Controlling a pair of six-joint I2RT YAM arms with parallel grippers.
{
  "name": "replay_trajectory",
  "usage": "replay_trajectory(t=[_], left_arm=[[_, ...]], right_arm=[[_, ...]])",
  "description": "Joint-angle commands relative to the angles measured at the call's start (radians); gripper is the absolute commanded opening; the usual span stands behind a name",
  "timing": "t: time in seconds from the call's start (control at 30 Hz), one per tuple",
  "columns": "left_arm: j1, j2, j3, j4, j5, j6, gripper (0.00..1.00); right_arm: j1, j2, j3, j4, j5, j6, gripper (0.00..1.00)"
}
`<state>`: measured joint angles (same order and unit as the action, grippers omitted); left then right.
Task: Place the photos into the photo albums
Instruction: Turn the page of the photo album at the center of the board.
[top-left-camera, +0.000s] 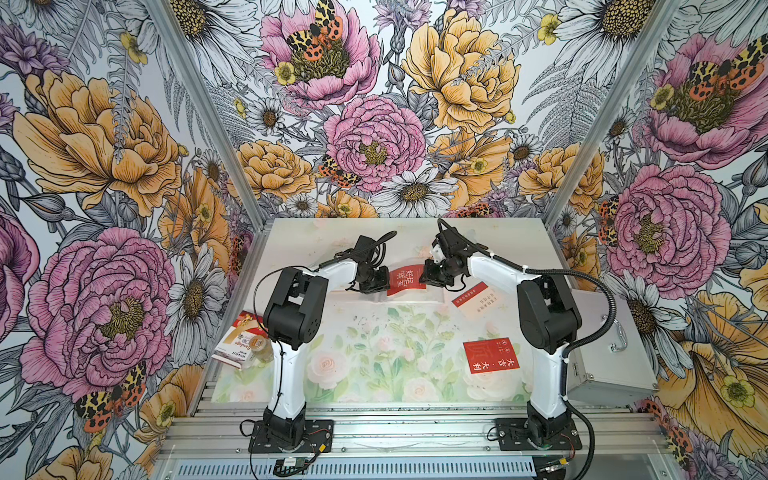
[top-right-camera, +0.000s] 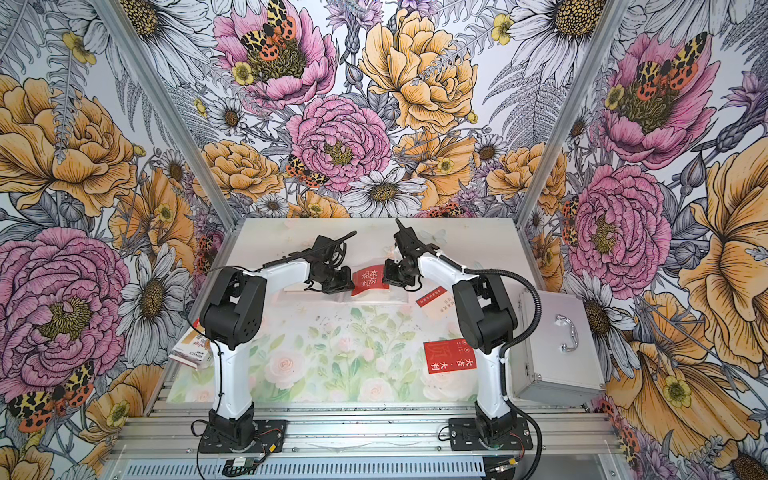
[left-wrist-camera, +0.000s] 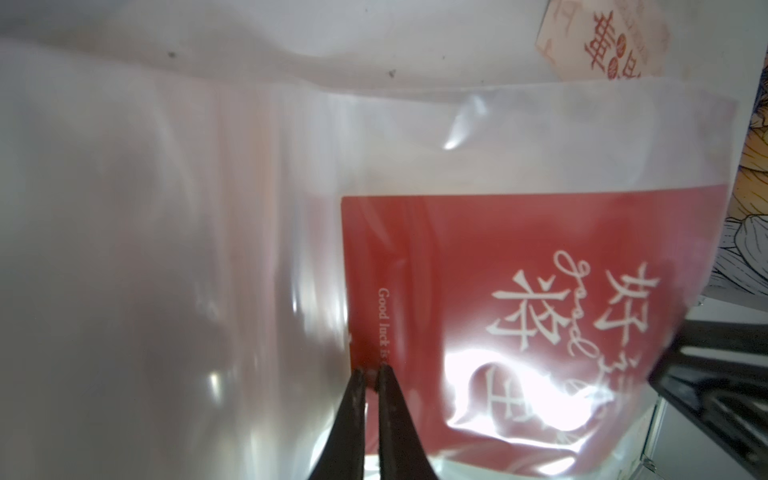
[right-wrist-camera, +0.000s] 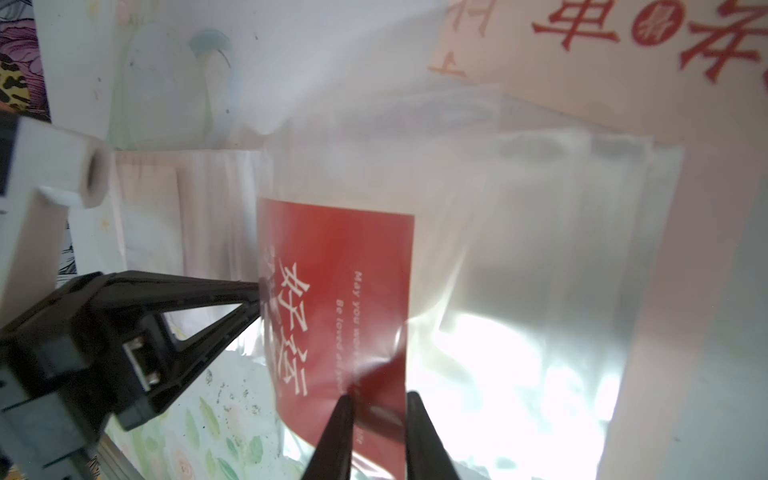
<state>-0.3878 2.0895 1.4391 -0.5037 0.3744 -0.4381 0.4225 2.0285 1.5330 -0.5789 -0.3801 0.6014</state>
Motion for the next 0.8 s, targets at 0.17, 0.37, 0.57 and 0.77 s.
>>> replay_trajectory(t=[0.17, 0.37, 0.57, 0.77], left_arm=[[-0.016, 0.004, -0.005, 0.013, 0.024, 0.004, 0.10], [-0.001, -0.049, -0.020, 0.014, 0.027, 0.001, 0.11], [0.019, -0.093, -0.035, 0.013, 0.027, 0.001, 0.11], [0.043, -0.136, -0.063, 0.013, 0.026, 0.004, 0.12]], right_arm=[[0.032, -0.057, 0.038, 0.030, -0.078, 0.023, 0.24], [0.035, -0.072, 0.044, 0.033, -0.101, 0.027, 0.25], [0.051, -0.071, 0.076, 0.033, -0.133, 0.035, 0.25], [0.074, -0.046, 0.131, 0.033, -0.152, 0.046, 0.26]])
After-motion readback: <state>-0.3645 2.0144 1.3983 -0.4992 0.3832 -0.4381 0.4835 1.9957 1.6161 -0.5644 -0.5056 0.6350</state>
